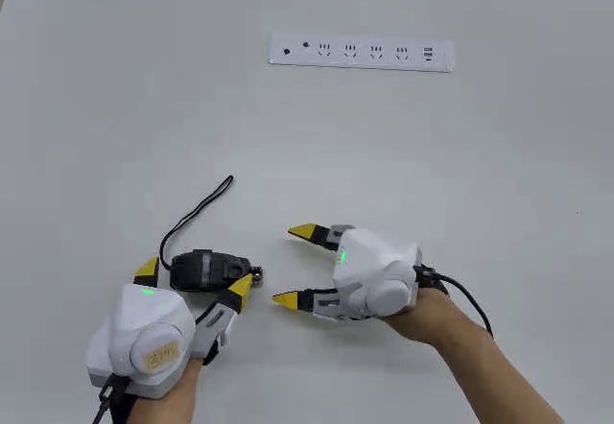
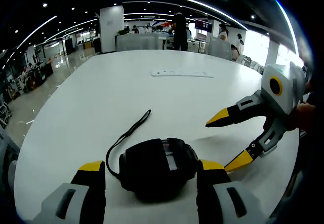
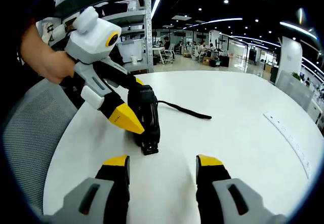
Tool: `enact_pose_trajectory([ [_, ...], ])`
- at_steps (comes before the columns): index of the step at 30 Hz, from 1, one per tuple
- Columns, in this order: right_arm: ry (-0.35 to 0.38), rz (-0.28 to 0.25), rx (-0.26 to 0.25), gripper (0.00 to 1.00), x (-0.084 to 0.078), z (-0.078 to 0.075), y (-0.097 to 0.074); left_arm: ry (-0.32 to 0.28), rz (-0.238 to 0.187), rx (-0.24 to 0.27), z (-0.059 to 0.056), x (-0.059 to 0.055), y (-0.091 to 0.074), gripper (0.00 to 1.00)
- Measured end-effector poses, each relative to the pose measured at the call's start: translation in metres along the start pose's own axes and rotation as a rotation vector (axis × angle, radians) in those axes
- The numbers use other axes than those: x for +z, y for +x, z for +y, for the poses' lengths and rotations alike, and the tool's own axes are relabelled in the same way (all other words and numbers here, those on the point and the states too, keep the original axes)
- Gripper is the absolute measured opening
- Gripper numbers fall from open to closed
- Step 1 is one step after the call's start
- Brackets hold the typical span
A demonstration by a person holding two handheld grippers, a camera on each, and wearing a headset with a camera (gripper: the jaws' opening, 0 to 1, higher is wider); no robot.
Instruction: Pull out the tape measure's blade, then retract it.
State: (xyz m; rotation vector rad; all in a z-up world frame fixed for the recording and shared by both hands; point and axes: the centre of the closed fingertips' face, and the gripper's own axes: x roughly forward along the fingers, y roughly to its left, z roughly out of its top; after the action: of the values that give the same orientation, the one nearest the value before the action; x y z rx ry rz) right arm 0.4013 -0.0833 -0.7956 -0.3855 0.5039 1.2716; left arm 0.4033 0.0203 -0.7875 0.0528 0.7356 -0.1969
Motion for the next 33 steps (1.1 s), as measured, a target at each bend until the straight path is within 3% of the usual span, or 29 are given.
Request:
enact_pose_trajectory([
  [8, 0.059, 0.005, -0.038, 0.66, -0.004, -0.005, -0.015, 0.069, 0.028, -0.068, 0.001, -0.002, -0.006, 0.72],
  [11, 0.061, -0.001, -0.058, 0.71, -0.005, -0.006, -0.022, 0.115, 0.023, -0.097, 0.002, -0.001, -0.009, 0.73],
  [15, 0.082, -0.010, -0.095, 0.80, -0.006, -0.009, -0.035, 0.104, 0.019, -0.154, 0.002, 0.002, -0.012, 0.77],
  [23, 0.123, -0.002, -0.142, 0.93, -0.018, -0.005, -0.061, 0.203, 0.000, -0.239, 0.000, 0.005, -0.021, 0.82],
  [33, 0.191, -0.008, -0.215, 1.00, -0.033, -0.002, -0.095, 0.302, -0.022, -0.352, -0.009, 0.006, -0.031, 0.90],
])
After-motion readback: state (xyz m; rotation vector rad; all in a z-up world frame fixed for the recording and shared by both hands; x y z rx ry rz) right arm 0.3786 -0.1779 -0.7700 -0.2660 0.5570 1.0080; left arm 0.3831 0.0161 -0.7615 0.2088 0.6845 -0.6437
